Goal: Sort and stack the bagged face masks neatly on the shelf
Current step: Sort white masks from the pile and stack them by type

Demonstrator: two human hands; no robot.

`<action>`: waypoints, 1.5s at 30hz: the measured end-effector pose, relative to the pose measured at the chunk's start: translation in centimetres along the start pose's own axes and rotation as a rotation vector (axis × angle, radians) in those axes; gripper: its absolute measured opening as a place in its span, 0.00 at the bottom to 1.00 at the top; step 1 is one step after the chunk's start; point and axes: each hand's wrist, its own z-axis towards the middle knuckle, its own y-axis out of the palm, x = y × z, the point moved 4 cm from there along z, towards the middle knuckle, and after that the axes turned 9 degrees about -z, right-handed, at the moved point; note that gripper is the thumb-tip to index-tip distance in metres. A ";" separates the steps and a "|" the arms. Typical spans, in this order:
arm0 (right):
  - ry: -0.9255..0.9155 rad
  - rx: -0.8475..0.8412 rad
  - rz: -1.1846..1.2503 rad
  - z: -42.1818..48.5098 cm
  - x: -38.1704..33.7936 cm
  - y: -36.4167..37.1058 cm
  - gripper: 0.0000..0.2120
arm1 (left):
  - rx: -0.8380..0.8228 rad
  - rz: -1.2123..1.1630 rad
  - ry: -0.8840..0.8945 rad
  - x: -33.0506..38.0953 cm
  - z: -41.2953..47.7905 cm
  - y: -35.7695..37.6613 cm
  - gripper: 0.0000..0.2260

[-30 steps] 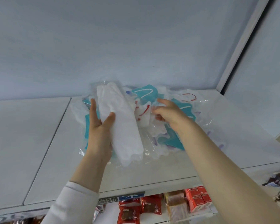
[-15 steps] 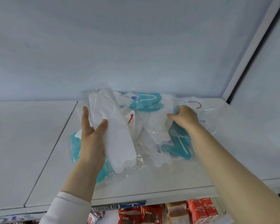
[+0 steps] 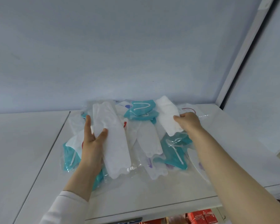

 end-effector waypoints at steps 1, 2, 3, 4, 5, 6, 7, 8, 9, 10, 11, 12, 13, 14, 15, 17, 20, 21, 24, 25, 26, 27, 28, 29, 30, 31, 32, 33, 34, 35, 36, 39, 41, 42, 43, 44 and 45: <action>-0.002 0.018 0.045 -0.1 0.3 -0.7 0.13 | -0.005 0.002 0.012 0.2 0.1 0.3 0.28; -0.009 0.037 0.086 -0.3 0.6 -1.5 0.15 | -0.017 0.003 0.019 0.5 0.1 0.7 0.28; -0.020 0.071 0.133 -0.6 0.9 -2.3 0.14 | -0.035 -0.002 0.032 0.7 0.1 1.1 0.28; -0.024 0.111 0.185 -0.8 1.1 -3.2 0.10 | -0.062 -0.011 0.044 1.0 0.0 1.7 0.28; -0.018 0.152 0.243 -1.2 1.4 -4.0 0.07 | -0.090 -0.023 0.054 1.3 -0.1 2.3 0.28; -0.009 0.187 0.316 -1.6 1.7 -4.7 0.09 | -0.113 -0.037 0.061 1.5 -0.2 2.9 0.28; -0.004 0.213 0.393 -2.1 1.9 -5.3 0.12 | -0.133 -0.051 0.067 1.6 -0.4 3.5 0.28; -0.003 0.224 0.461 -2.8 2.0 -5.7 0.13 | -0.153 -0.058 0.066 1.6 -0.6 4.1 0.29; -0.003 0.200 0.524 -3.5 2.0 -5.8 0.13 | -0.173 -0.056 0.064 1.6 -0.9 4.6 0.29; -0.010 0.132 0.599 -4.3 1.8 -5.7 0.10 | -0.187 -0.054 0.061 1.7 -1.2 5.1 0.29; -0.016 0.029 0.681 -5.3 1.5 -5.4 0.07 | -0.198 -0.053 0.059 1.7 -1.7 5.7 0.29; -0.022 -0.088 0.759 -6.5 1.1 -4.9 0.04 | -0.211 -0.050 0.060 1.7 -2.1 6.2 0.29; -0.036 -0.193 0.818 -7.6 0.6 -4.3 0.04 | -0.226 -0.046 0.062 1.8 -2.6 6.7 0.29; -0.046 -0.277 0.847 -8.7 0.2 -3.7 0.05 | -0.244 -0.043 0.063 1.8 -3.1 7.2 0.29; -0.051 -0.332 0.834 -9.6 -0.2 -3.0 0.06 | -0.258 -0.051 0.063 1.7 -3.6 7.6 0.29; -0.046 -0.376 0.799 -11.1 -0.7 -1.7 0.07 | -0.278 -0.096 0.049 1.7 -4.5 8.2 0.28; -0.043 -0.383 0.796 -12.3 -1.1 -0.6 0.10 | -0.257 -0.108 0.070 1.8 -5.1 7.6 0.28; -0.051 -0.369 0.799 -12.4 -1.1 -1.0 0.09 | -0.239 -0.107 0.081 2.0 -5.3 7.1 0.28; -0.101 -0.304 0.860 -12.2 -1.0 -3.2 0.06 | -0.189 -0.076 0.121 2.7 -5.3 5.4 0.27; -0.132 -0.319 0.897 -12.2 -1.1 -3.8 0.07 | -0.167 -0.070 0.136 2.9 -5.3 4.7 0.27; -0.156 -0.349 0.932 -12.1 -1.1 -4.0 0.08 | -0.144 -0.077 0.146 3.0 -5.3 4.1 0.27; -0.176 -0.400 0.944 -12.2 -1.2 -3.8 0.10 | -0.129 -0.095 0.152 3.2 -5.4 3.6 0.27; -0.175 -0.451 0.916 -12.3 -1.2 -2.9 0.12 | -0.132 -0.110 0.157 3.3 -5.6 3.3 0.28; -0.162 -0.503 0.860 -12.5 -1.3 -1.5 0.14 | -0.145 -0.123 0.161 3.3 -5.8 3.1 0.28; -0.144 -0.539 0.781 -12.9 -1.4 0.3 0.16 | -0.161 -0.134 0.169 3.1 -6.1 3.0 0.29; -0.140 -0.545 0.693 -13.3 -1.6 2.1 0.18 | -0.173 -0.147 0.175 3.0 -6.5 2.9 0.29; -0.150 -0.533 0.628 -13.7 -1.8 3.7 0.17 | -0.178 -0.156 0.181 2.8 -6.8 2.8 0.28; -0.166 -0.517 0.600 -14.0 -2.1 5.1 0.14 | -0.183 -0.159 0.193 2.7 -7.1 2.7 0.26; -0.184 -0.494 0.594 -14.2 -2.4 6.2 0.11 | -0.178 -0.127 0.205 2.7 -7.2 2.4 0.24; -0.196 -0.473 0.599 -14.5 -2.8 7.0 0.09 | -0.172 -0.087 0.225 3.0 -7.5 2.1 0.24; -0.200 -0.446 0.604 -14.7 -3.0 7.6 0.09 | -0.151 -0.039 0.248 3.2 -7.6 1.8 0.26; -0.295 -0.351 0.574 -16.2 -4.4 7.3 0.16 | -0.121 0.085 0.339 4.1 -7.7 1.2 0.35; -0.414 -0.277 0.516 -17.0 -5.2 6.6 0.18 | -0.139 0.169 0.418 4.7 -7.6 1.1 0.36; -0.454 -0.257 0.528 -17.2 -5.4 6.3 0.19 | -0.162 0.175 0.440 5.0 -7.6 1.2 0.32; -0.489 -0.245 0.552 -17.4 -5.5 6.0 0.19 | -0.182 0.185 0.447 5.3 -7.6 1.3 0.27; -0.519 -0.236 0.583 -17.5 -5.6 5.7 0.19 | -0.195 0.204 0.442 5.6 -7.5 1.5 0.21; -0.541 -0.230 0.612 -17.6 -5.5 5.4 0.19 | -0.220 0.226 0.431 5.7 -7.6 1.7 0.18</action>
